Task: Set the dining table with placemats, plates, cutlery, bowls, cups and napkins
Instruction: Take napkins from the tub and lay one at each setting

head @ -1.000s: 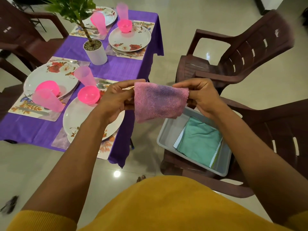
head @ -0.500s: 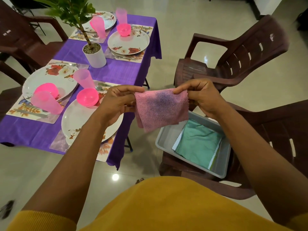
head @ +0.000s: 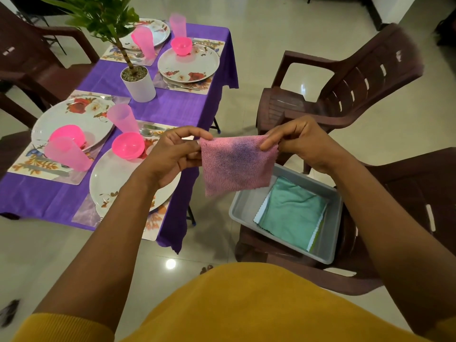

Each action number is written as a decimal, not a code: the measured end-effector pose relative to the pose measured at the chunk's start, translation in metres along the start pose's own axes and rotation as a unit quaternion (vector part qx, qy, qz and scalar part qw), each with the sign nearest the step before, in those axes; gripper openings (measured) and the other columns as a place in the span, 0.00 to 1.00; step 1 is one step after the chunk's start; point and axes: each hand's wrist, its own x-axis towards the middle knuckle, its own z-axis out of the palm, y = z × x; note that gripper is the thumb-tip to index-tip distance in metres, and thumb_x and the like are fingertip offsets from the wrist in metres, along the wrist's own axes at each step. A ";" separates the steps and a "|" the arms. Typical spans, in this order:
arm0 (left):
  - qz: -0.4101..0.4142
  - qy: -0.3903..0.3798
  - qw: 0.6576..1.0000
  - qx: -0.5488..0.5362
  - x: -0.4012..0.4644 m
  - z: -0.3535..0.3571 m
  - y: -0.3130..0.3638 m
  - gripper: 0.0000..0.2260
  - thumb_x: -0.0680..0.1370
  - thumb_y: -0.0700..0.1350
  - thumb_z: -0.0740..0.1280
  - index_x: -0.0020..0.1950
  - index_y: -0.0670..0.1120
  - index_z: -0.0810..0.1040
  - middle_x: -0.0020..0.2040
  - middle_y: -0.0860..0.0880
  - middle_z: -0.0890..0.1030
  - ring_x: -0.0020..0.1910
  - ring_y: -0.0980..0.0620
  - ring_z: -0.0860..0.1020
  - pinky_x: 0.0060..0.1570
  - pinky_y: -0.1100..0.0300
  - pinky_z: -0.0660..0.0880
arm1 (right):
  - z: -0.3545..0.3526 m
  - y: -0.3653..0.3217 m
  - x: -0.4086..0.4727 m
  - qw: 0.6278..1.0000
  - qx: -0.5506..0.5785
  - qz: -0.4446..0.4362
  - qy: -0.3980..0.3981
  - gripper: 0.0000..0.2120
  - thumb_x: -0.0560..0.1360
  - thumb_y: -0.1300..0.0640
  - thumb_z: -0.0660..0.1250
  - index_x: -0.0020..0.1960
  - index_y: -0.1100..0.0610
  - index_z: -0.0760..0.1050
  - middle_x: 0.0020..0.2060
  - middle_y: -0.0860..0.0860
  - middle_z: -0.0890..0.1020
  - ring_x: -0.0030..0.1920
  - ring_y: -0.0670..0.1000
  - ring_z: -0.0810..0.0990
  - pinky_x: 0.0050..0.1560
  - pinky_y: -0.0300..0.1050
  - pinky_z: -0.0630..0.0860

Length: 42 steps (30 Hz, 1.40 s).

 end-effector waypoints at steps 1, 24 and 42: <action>-0.003 0.000 1.000 0.008 0.000 0.002 0.001 0.07 0.82 0.34 0.64 0.57 0.39 0.79 0.41 0.51 0.85 0.38 0.56 0.83 0.44 0.58 0.83 | 0.000 0.001 0.000 1.000 0.000 0.000 -0.002 0.12 0.75 0.76 0.68 0.56 0.68 0.83 0.50 0.56 0.88 0.56 0.55 0.86 0.57 0.45 0.82; -0.042 -0.017 0.996 -0.080 -0.001 0.016 -0.016 0.19 0.79 0.40 0.68 0.70 0.44 0.76 0.65 0.43 0.78 0.61 0.42 0.80 0.57 0.38 0.80 | 0.013 0.008 -0.006 0.988 0.097 0.090 0.075 0.13 0.78 0.65 0.70 0.63 0.59 0.80 0.58 0.55 0.81 0.52 0.52 0.81 0.43 0.42 0.80; -0.008 -0.139 0.983 0.121 -0.008 0.032 -0.007 0.41 0.77 0.28 0.70 0.83 0.55 0.60 0.76 0.46 0.72 0.73 0.44 0.75 0.65 0.43 0.79 | 0.013 0.033 -0.022 0.973 0.149 0.167 -0.061 0.28 0.77 0.41 0.71 0.65 0.63 0.78 0.57 0.61 0.81 0.55 0.60 0.79 0.56 0.56 0.76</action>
